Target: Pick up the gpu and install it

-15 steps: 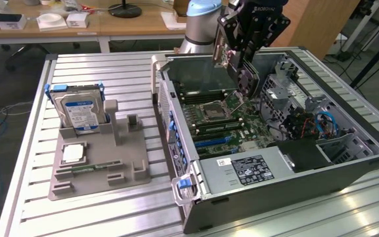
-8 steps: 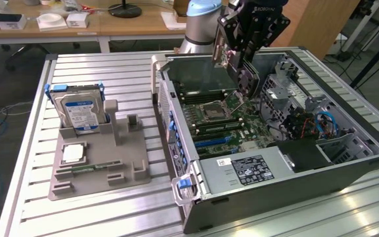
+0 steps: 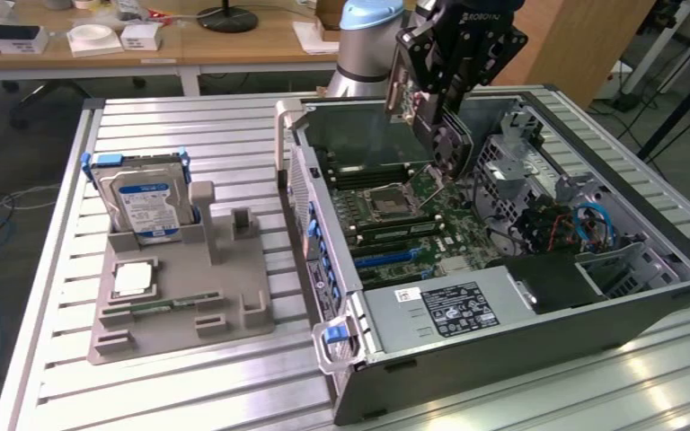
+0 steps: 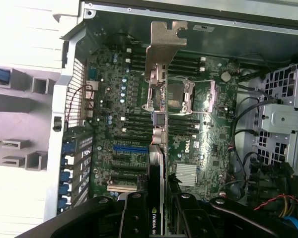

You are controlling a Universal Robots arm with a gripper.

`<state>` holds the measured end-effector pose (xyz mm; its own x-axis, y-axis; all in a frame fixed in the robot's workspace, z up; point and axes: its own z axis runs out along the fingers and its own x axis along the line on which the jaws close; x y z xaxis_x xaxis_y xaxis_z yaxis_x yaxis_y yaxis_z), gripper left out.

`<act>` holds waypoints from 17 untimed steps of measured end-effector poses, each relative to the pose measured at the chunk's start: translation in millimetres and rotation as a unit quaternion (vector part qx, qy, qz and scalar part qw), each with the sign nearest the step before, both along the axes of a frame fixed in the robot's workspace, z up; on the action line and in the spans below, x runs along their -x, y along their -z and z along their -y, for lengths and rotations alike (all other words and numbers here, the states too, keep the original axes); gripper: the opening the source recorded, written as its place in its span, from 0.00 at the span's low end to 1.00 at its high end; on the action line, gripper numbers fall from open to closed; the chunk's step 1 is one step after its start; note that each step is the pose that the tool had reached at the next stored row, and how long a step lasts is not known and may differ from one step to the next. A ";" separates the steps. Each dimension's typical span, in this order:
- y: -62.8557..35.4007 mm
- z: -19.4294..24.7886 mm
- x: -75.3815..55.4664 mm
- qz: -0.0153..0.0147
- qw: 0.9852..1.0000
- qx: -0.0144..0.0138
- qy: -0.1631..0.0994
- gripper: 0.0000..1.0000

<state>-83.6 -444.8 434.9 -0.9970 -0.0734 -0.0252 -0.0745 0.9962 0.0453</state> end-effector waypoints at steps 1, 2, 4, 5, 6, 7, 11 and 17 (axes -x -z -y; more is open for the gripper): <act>0.1 0.0 0.0 0.000 1.000 0.000 -0.001 0.26; 0.1 0.0 0.0 0.000 1.000 0.000 -0.003 0.26; 0.2 0.0 0.0 0.000 1.000 0.000 -0.006 0.26; 0.2 0.0 0.0 0.000 1.000 0.000 -0.008 0.26; 0.2 0.0 0.0 0.000 1.000 0.000 -0.010 0.26; 0.3 0.0 0.0 0.000 1.000 0.000 -0.012 0.26; 0.5 0.0 0.0 0.000 1.000 0.000 -0.019 0.26; 0.7 0.0 0.0 0.000 1.000 0.000 -0.029 0.26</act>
